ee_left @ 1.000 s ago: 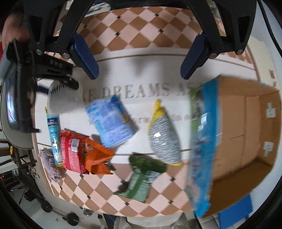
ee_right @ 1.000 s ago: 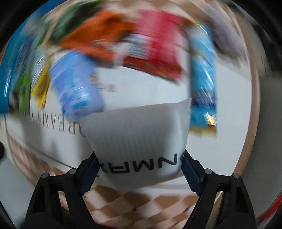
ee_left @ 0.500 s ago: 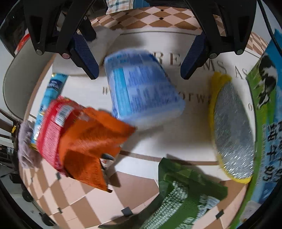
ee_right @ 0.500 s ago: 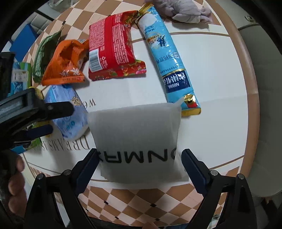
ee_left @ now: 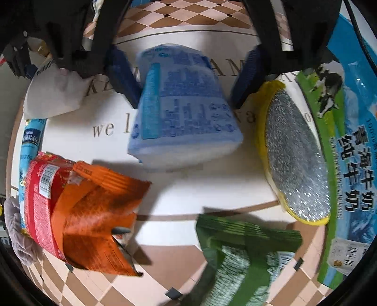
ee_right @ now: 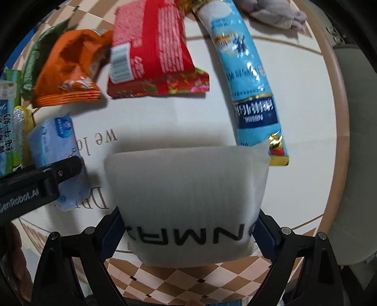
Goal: Organize soft objects
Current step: 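Carry both bags into the cardboard box and open both tools, then grasp the green snack bag with the left tool while the right grasps the red bag, then lower both snack bags into the box and open both tools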
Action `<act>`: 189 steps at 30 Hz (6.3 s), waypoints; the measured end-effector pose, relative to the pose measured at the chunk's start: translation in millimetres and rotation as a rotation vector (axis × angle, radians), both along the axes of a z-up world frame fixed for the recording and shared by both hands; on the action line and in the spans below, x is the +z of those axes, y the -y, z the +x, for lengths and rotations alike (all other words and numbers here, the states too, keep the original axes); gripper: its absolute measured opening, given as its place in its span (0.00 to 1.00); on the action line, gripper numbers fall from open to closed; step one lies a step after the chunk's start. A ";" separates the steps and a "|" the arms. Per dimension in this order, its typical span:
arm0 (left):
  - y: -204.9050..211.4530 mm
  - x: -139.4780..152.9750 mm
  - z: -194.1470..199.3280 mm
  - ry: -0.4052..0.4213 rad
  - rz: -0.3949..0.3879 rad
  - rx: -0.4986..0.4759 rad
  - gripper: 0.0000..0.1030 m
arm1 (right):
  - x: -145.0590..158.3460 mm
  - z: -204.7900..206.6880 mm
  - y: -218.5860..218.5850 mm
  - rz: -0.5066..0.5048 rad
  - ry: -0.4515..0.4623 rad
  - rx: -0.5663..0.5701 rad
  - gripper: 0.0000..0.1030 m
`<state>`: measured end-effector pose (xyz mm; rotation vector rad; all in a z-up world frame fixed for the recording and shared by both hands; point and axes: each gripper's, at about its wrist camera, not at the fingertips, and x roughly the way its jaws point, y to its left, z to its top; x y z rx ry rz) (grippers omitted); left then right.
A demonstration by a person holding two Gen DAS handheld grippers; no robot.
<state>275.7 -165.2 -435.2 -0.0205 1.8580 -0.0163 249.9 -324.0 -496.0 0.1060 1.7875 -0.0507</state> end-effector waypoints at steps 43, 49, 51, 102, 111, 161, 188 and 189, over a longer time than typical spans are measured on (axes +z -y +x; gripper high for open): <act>-384.8 114.1 82.9 0.139 -0.180 0.138 0.44 | 136.3 110.1 -383.3 0.244 0.113 0.169 0.73; -384.8 78.0 102.3 0.055 -0.232 0.114 0.44 | 112.4 120.5 -404.4 0.202 0.108 0.209 0.74; -382.0 71.0 105.6 0.036 -0.240 0.096 0.44 | 109.0 120.3 -411.7 0.186 0.117 0.229 0.74; -323.4 258.6 -67.0 0.580 0.039 0.036 0.99 | 253.1 -49.7 -339.8 0.204 0.396 0.169 1.00; -198.0 265.8 -4.2 0.582 0.010 -0.145 0.99 | 272.3 -0.2 -179.9 0.114 0.409 -0.061 1.00; -154.8 192.2 49.4 0.355 -0.128 -0.145 0.30 | 231.2 68.1 -89.7 0.227 0.316 -0.134 0.44; -409.7 68.9 12.9 -0.034 0.055 0.064 0.30 | 129.9 42.5 -439.7 0.424 0.029 0.117 0.44; -411.1 66.0 14.8 -0.039 0.054 0.065 0.30 | 126.4 43.5 -442.1 0.423 0.023 0.114 0.44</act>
